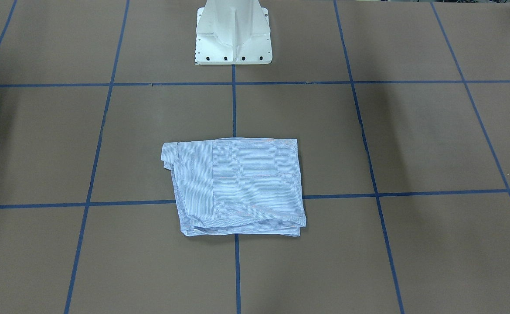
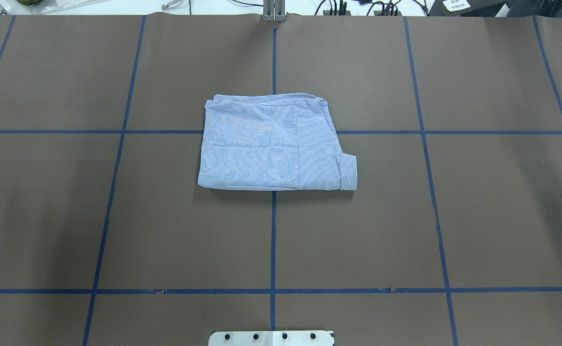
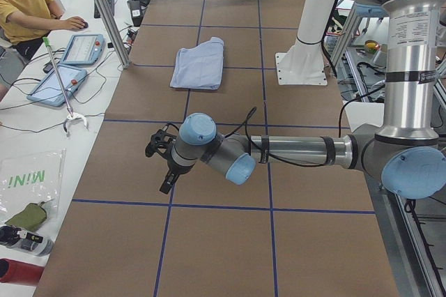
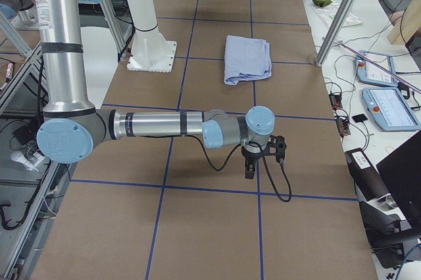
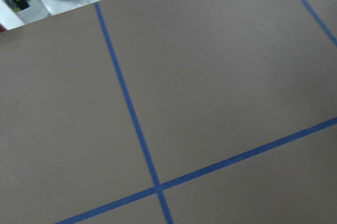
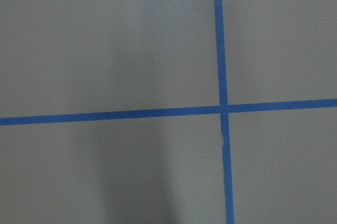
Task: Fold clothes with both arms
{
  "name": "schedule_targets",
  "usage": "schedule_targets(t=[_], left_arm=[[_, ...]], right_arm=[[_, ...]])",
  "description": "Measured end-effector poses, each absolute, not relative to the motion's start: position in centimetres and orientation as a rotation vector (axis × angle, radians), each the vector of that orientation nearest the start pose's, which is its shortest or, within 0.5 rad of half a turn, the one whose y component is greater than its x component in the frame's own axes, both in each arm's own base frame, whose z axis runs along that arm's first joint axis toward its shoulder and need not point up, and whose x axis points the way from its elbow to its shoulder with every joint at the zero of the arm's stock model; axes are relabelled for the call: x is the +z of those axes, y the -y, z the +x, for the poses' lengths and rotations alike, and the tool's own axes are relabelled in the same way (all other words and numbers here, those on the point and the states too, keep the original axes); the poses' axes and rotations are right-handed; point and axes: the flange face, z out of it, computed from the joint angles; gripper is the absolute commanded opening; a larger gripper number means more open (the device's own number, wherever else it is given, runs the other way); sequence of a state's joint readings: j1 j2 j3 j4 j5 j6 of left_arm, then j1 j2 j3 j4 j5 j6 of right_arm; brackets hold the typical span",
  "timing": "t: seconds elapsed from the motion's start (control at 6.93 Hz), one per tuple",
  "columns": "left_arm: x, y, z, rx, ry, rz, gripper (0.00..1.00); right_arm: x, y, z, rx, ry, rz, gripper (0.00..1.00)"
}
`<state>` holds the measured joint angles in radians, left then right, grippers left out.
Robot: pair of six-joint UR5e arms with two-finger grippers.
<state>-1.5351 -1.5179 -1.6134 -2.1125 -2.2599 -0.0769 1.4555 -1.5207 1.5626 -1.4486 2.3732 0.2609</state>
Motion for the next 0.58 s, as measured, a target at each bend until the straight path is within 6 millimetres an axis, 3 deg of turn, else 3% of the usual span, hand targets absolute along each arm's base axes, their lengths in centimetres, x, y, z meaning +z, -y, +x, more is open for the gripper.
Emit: schedule_targets(t=[0.58], left_arm=[[62.7,49.8,-5.8,0.145,-0.674,0.397,1.0]], right_arm=[[63.8,49.7,3.7,0.106,0.822,0.005,1.0]])
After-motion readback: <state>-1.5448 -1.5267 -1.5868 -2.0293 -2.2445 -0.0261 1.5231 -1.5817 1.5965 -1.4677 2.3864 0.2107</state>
